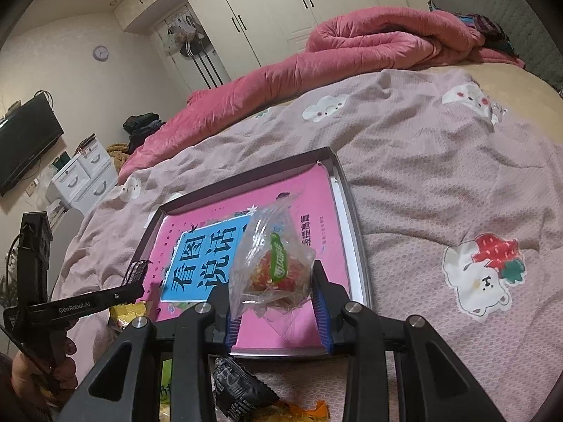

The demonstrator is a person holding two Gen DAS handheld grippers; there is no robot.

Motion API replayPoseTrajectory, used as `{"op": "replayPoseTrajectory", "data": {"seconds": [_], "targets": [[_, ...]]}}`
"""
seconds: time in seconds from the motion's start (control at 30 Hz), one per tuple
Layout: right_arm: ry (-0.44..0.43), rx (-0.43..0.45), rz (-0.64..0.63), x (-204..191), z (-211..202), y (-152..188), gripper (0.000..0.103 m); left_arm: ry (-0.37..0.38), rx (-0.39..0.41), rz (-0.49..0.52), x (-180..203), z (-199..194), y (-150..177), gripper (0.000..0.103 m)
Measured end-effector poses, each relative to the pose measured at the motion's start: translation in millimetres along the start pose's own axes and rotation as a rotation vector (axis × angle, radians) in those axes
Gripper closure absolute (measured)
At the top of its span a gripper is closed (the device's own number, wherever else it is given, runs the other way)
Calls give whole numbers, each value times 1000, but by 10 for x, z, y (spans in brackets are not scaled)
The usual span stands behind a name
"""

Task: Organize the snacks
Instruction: 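Lift the Snickers bar with the left gripper and carry it over the tray, then lower the Snickers bar into the tray and open the left gripper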

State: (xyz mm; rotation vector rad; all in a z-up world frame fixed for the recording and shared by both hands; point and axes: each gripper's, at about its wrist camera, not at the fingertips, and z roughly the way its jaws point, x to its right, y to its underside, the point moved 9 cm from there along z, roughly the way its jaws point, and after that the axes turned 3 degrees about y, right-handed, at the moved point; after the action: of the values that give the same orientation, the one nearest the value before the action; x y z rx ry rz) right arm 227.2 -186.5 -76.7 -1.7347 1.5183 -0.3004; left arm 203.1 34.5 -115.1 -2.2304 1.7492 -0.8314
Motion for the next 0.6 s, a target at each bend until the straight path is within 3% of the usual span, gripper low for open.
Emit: {"op": "replayPoseTrajectory", "data": {"seconds": [0.4, 0.6], "targets": [[-19, -103, -34, -83, 184, 231, 67, -10, -16, -14, -53, 93, 36, 74], [-3, -113, -47, -84, 209, 280, 67, -14, -16, -8, -54, 113, 43, 74]]}}
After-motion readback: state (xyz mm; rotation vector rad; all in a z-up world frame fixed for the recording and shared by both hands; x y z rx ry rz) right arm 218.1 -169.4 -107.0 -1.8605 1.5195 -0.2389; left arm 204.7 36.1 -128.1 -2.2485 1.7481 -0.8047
